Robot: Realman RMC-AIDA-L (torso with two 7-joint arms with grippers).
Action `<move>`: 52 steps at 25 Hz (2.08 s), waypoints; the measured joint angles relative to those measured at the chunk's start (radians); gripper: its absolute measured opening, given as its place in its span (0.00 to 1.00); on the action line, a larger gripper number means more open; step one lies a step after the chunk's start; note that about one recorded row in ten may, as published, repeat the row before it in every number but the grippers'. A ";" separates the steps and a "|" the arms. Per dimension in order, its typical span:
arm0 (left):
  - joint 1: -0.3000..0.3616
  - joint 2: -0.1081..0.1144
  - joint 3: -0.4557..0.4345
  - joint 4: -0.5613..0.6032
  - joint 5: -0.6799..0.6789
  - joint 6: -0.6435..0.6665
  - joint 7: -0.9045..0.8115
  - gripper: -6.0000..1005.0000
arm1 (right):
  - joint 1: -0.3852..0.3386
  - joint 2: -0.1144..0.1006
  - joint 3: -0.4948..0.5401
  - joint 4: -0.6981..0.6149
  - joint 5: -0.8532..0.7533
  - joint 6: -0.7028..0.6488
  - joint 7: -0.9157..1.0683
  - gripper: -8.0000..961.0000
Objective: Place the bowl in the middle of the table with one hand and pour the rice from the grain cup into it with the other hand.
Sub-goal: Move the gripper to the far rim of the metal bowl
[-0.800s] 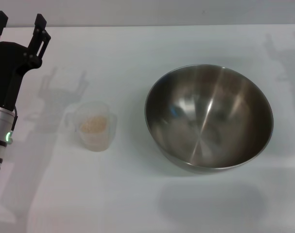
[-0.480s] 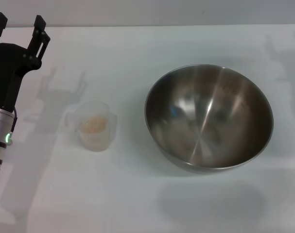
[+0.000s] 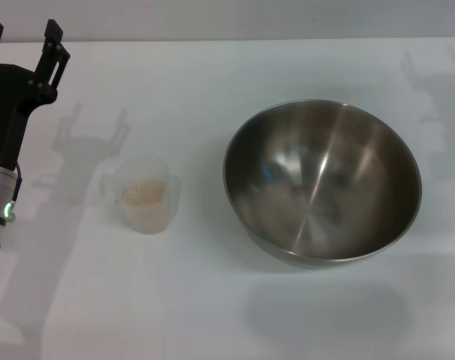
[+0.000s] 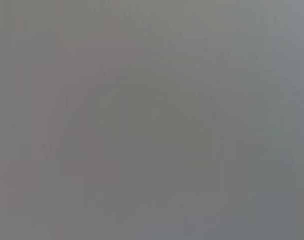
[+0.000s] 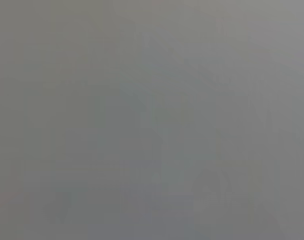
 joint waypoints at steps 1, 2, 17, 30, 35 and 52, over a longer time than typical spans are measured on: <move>0.000 0.000 0.000 0.000 0.000 0.000 0.000 0.81 | 0.000 0.000 0.000 0.000 0.000 0.000 0.000 0.84; -0.002 0.000 -0.006 0.000 0.000 0.000 0.000 0.81 | 0.002 -0.002 -0.001 -0.007 -0.006 0.002 -0.002 0.84; -0.029 0.001 -0.056 0.000 0.000 0.000 0.000 0.81 | -0.154 -0.002 0.091 -0.819 -0.127 1.061 0.054 0.83; -0.030 0.005 -0.099 0.006 -0.001 0.000 0.000 0.81 | -0.164 0.004 0.313 -1.585 -0.079 2.465 -0.021 0.83; -0.029 0.005 -0.101 0.007 0.000 0.000 0.000 0.81 | -0.074 -0.002 0.472 -1.621 -0.038 2.774 -0.060 0.82; -0.026 0.005 -0.100 0.004 0.001 0.017 0.000 0.81 | -0.013 -0.015 0.588 -1.393 -0.068 2.940 -0.218 0.82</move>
